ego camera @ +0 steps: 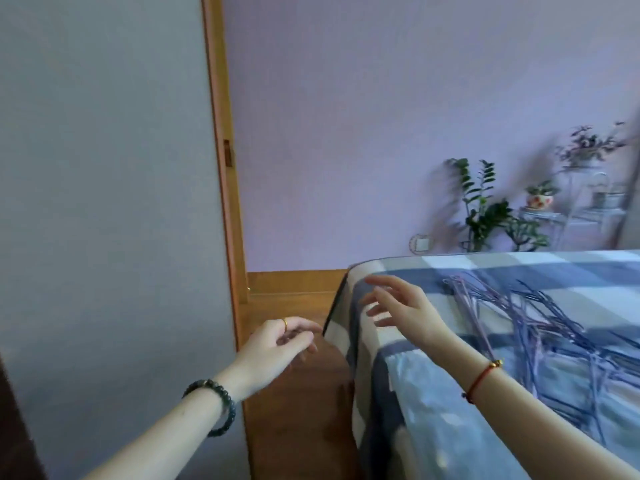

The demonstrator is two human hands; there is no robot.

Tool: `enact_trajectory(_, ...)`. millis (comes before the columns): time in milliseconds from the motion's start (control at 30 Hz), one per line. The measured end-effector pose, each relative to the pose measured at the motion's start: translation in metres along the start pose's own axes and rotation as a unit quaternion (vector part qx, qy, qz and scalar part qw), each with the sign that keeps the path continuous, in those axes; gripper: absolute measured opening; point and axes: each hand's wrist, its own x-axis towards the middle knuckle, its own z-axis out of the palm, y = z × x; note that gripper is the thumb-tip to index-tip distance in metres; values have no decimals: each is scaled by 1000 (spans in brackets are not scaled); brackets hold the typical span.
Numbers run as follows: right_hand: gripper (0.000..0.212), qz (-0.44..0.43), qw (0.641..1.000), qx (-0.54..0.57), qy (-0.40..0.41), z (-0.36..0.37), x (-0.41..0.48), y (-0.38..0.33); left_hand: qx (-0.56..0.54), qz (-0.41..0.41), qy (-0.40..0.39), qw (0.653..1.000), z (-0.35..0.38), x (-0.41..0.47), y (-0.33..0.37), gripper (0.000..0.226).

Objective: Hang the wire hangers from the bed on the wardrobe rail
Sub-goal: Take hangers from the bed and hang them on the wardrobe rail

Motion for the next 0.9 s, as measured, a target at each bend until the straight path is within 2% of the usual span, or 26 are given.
enact_trajectory(233,21,62,987,-27,145,-116,-41,59,-70,30,-109,991,129,37,16,19)
enact_trajectory(433,18,78,962,-15,262,-185,-81,85,-123,52,-154,979,213,51,33,14)
enact_trajectory(667,22,79,922,-59,374,-209,-120,132,-137,88,-142,976,280,50,43,27)
enact_trajectory(900,34,112,911,-110,382,-205,-124,164,-202,30,-55,977,320,58,44,33)
